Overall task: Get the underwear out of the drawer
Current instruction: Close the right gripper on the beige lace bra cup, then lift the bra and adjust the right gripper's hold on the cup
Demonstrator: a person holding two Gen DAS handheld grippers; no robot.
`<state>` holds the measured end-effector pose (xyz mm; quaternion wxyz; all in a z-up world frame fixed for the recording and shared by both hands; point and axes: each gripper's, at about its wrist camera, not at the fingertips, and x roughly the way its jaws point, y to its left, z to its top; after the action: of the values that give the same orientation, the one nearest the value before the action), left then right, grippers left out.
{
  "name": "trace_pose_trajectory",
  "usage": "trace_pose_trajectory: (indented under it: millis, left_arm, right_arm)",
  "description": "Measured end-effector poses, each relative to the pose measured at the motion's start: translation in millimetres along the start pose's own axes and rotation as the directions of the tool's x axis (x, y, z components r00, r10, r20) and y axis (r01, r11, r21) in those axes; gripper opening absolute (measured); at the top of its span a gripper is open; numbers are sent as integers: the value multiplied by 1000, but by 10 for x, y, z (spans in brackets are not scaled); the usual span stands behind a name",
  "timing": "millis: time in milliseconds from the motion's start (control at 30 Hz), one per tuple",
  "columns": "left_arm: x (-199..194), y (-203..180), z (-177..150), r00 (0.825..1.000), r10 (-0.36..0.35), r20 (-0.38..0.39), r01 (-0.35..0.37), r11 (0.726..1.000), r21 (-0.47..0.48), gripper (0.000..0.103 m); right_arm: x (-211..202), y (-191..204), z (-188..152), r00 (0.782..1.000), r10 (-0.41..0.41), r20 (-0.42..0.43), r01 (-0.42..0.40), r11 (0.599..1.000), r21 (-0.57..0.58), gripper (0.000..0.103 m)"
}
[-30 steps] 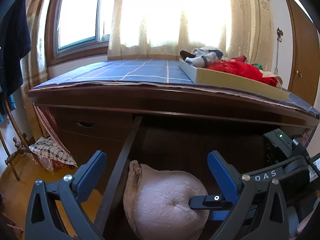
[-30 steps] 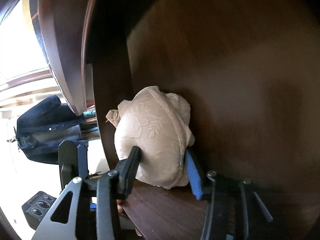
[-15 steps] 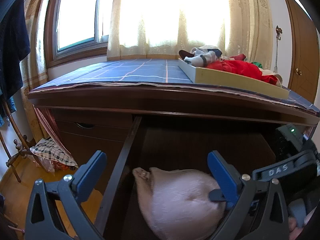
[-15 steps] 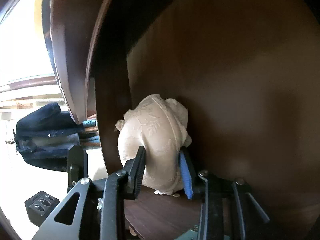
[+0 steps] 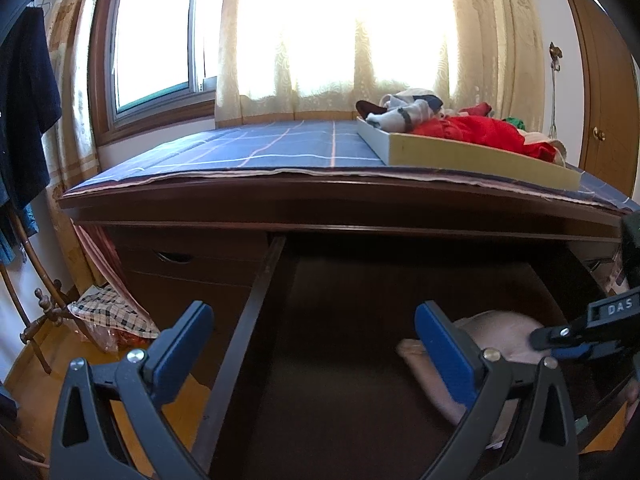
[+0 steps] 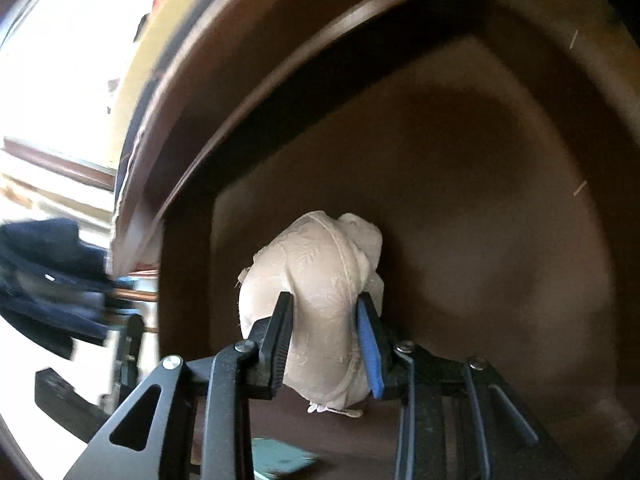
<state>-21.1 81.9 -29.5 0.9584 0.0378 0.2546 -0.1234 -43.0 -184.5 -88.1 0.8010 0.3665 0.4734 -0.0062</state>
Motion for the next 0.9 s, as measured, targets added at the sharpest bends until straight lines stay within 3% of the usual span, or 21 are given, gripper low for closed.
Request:
trace_pose_trajectory:
  millis: [67,133,233,300,367,433,533,633,733,800,900]
  left_arm:
    - [0,2,-1,1000,2,0,-2,1000,1,103]
    - [-1,3,-1,1000,2,1,-2,1000,1,103]
    - [2,-6,-2,1000,5,3,-5,1000,4,103]
    - [4,-7,0,1000,4,2,-4,1000,6,103]
    - [2,-8,0,1000,4,2,-4,1000,7,103]
    - [1,-10,0,1000,4,4,-4,1000,6,103]
    - [1,-9,0,1000,5,3,-5,1000,6,103]
    - [0,-11,-1,1000,5,4,-5,1000,7,103]
    - [-6,-8,-1,1000,5,5,-5,1000,10,103]
    - [-6,-5,1,1000,4,5,-4,1000,11,103]
    - [-8,-5,0,1000,5,6,-5,1000,10,103]
  right_arm:
    - [-88,63,11,996,-71,51,76,992,-99,34]
    - [-111,105,-4,994,-86,63,94,984,-153,34]
    - [-118,95,-22,998,-38,49,46,984,-174,41]
    - [-114,11,10,1000,21,18,-18,992,-126,58]
    - [-89,-72,36,997,70,-22,-71,995,-69,66]
    - [-90,-107,26,994,105,-37,-106,993,-44,66]
    - [-73,-58,-12,991,112,-70,-115,992,-45,78]
    - [14,81,-34,992,86,-92,-94,993,-78,79]
    - [111,146,-61,990,-21,-138,4,992,-126,79]
    - [148,128,-67,985,-50,-163,31,993,-116,79]
    - [141,-8,-49,983,-16,-184,10,999,-34,79]
